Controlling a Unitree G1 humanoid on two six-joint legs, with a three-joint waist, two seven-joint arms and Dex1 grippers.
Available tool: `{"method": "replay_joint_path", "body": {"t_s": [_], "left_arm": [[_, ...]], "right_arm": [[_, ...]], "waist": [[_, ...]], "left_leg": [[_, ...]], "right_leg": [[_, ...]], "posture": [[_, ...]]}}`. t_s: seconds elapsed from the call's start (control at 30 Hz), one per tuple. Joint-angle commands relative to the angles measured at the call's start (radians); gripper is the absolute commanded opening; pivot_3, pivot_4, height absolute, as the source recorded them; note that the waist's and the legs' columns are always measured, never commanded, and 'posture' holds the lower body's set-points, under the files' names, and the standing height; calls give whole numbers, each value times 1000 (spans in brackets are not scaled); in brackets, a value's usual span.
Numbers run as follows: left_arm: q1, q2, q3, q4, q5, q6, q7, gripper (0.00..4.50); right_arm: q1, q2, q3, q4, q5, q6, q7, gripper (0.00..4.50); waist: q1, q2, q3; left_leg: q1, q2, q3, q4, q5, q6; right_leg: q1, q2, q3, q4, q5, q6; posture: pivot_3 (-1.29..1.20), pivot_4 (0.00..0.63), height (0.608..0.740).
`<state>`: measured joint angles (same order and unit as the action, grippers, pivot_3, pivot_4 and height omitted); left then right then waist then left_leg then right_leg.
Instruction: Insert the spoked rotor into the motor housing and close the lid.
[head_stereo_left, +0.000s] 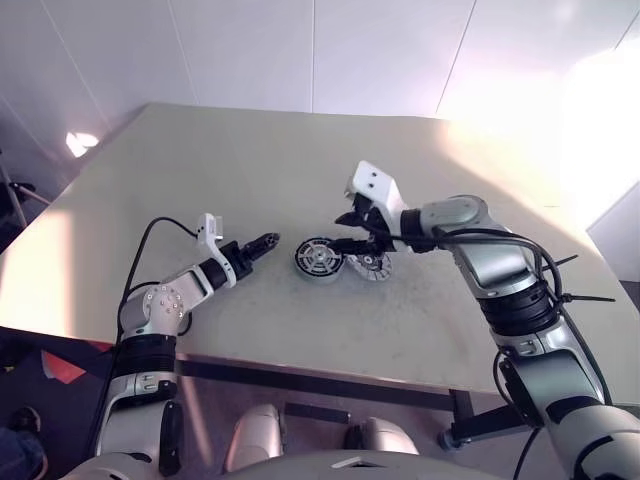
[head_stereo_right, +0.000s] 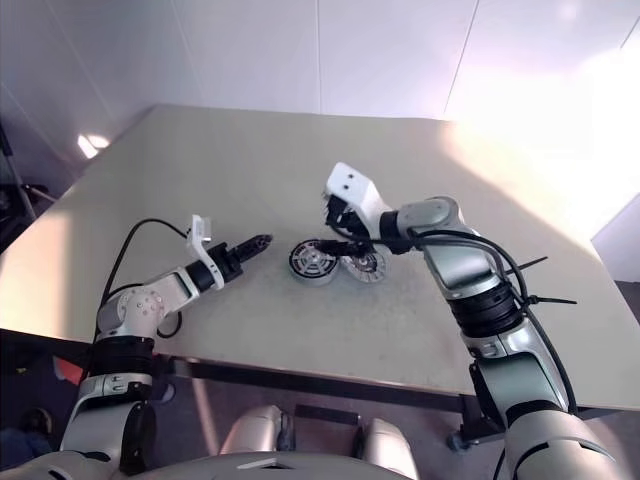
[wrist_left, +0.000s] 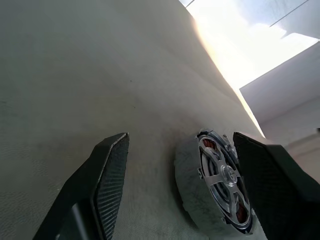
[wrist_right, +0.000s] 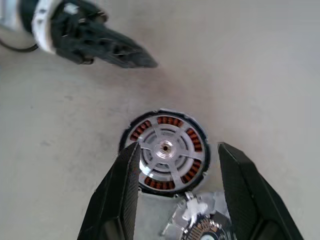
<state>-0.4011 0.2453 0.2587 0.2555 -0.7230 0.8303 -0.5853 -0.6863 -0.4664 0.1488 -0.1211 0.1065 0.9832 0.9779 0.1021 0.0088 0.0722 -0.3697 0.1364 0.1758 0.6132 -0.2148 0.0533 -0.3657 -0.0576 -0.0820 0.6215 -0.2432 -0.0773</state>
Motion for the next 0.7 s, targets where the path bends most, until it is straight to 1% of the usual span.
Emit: {"method": "replay_joint_path", "body": {"t_s": [0.03, 0.17, 0.2, 0.23, 0.27, 0.4, 0.5, 0.63, 0.7], "left_arm": [[10, 4, -26, -58, 1, 1, -21, 3528], [22, 8, -38, -58, 2, 9, -22, 3528], [20, 10, -45, -52, 5, 14, -25, 3528], [17, 12, -52, -46, 10, 18, -27, 3528], [14, 13, -58, -41, 12, 20, -29, 3528], [-5, 16, -78, -27, 18, 25, -35, 3528], [-12, 21, -88, -24, 31, 29, -40, 3528], [-11, 29, -88, -26, 33, 36, -42, 3528], [-8, 35, -89, -29, 36, 40, -43, 3528]], "right_arm": [[38, 2, -208, 0, 79, 275, -99, 2728], [63, 22, -393, -22, 145, 552, -166, 2728], [66, 38, -494, 20, 192, 599, -191, 2728], [76, 44, -564, 50, 229, 623, -217, 2728], [97, 45, -605, 60, 261, 631, -243, 2728], [200, 49, -672, 49, 437, 631, -389, 2728], [257, 86, -736, 69, 591, 631, -560, 2728], [312, 129, -770, 72, 808, 631, -793, 2728], [316, 149, -779, 75, 902, 631, -893, 2728]], "waist": [[6, 0, 0], [10, 0, 0], [10, 1, 0], [11, 1, 0], [15, 1, 0], [31, 1, 0], [32, 3, -1], [31, 3, -1], [30, 3, -1]], "left_leg": [[1, 0, 0, 0, 2, -3], [1, 0, 0, -2, 3, -4], [1, 0, 0, -2, 3, -5], [1, 0, 0, -3, 4, -6], [1, 0, 0, -3, 4, -7], [3, 0, 0, -6, 5, -8], [3, 0, 0, -7, 5, -9], [4, -1, 0, -9, 6, -10], [4, -1, 0, -11, 7, -11]], "right_leg": [[1, 0, 0, 0, 0, 0], [0, 0, 0, -1, 0, 0], [0, 0, 0, -1, 0, 0], [-1, 0, 0, 0, 0, 0], [-1, 0, 0, 0, 0, 0], [0, 0, 0, -2, 0, 1], [0, 0, 0, -3, 0, 1], [0, 0, 0, -3, -1, 1], [-1, 0, 0, -4, -4, 7]], "posture": [[0, 0, 740], [0, 0, 740], [0, 0, 740], [0, 0, 740], [0, 0, 740], [0, 0, 740], [0, 0, 740], [0, 0, 740], [0, 0, 740]]}}
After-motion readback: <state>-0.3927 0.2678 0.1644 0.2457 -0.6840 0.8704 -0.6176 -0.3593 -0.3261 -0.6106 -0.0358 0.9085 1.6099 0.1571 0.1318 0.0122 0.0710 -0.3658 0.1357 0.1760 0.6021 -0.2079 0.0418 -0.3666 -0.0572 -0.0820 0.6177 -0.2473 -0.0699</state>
